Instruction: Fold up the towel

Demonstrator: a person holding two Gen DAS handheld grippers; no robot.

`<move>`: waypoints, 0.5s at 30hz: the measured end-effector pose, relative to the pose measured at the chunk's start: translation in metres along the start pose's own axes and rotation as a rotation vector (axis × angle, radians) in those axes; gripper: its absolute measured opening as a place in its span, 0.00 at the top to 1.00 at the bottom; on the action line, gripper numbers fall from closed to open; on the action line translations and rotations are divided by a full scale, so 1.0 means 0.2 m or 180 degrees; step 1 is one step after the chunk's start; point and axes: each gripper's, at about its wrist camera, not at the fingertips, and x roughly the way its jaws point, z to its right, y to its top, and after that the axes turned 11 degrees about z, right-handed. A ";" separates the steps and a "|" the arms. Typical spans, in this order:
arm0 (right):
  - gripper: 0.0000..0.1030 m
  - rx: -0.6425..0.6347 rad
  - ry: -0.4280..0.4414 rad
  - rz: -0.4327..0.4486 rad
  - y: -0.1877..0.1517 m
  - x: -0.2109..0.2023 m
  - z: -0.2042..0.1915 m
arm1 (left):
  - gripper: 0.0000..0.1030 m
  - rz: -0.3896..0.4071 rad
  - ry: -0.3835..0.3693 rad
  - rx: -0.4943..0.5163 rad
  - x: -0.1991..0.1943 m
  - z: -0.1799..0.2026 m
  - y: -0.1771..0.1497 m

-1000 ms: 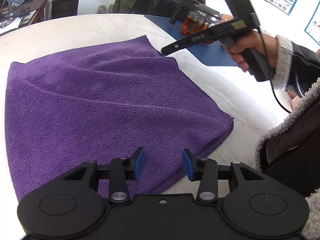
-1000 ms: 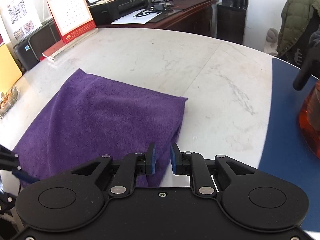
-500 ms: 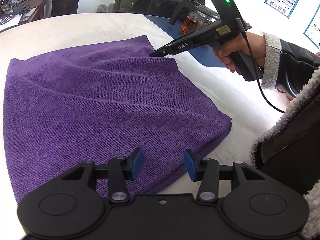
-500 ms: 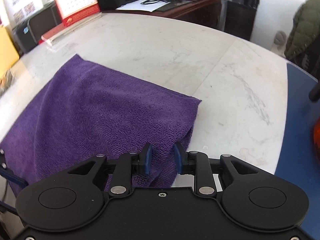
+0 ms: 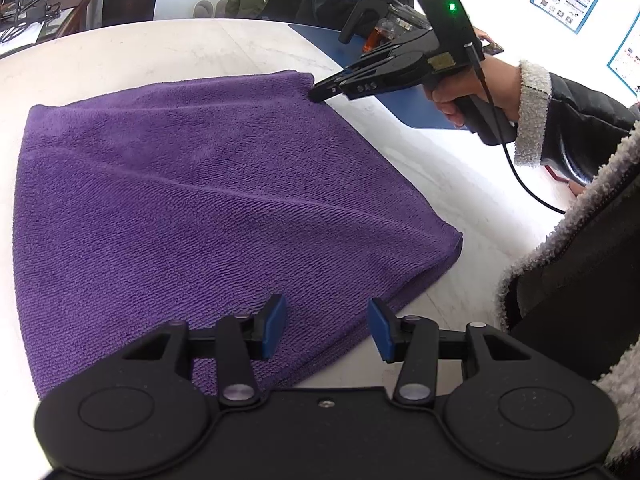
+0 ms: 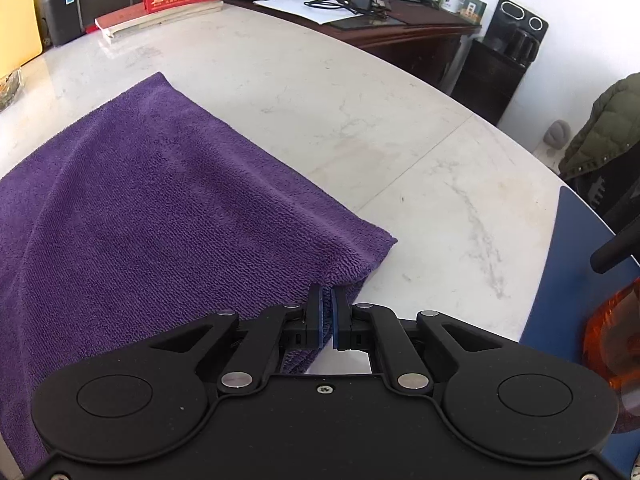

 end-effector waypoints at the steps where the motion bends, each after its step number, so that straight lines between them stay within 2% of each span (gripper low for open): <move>1: 0.92 0.0040 -0.0037 0.0010 0.00 -0.02 0.01 | 0.58 -0.0014 0.0009 0.0014 0.00 0.00 0.00; 3: 0.88 0.0173 -0.0062 0.0092 0.00 -0.08 0.03 | 0.58 -0.0039 0.0028 0.0023 0.00 0.01 0.01; 6: 0.87 0.0356 0.0130 0.0271 -0.03 -0.22 0.02 | 0.58 -0.0046 0.0070 0.0018 -0.01 0.01 0.01; 11: 0.87 0.0183 0.0569 0.0178 -0.12 -0.29 -0.16 | 0.58 -0.0077 0.0096 0.0053 -0.02 0.00 -0.01; 14: 0.87 -0.0009 0.0613 -0.0016 -0.20 -0.28 -0.25 | 0.58 -0.0084 0.0123 0.0066 -0.04 0.01 -0.03; 15: 0.87 -0.0071 0.0575 0.0011 -0.22 -0.29 -0.27 | 0.58 -0.0089 0.0137 0.0067 -0.05 0.01 -0.04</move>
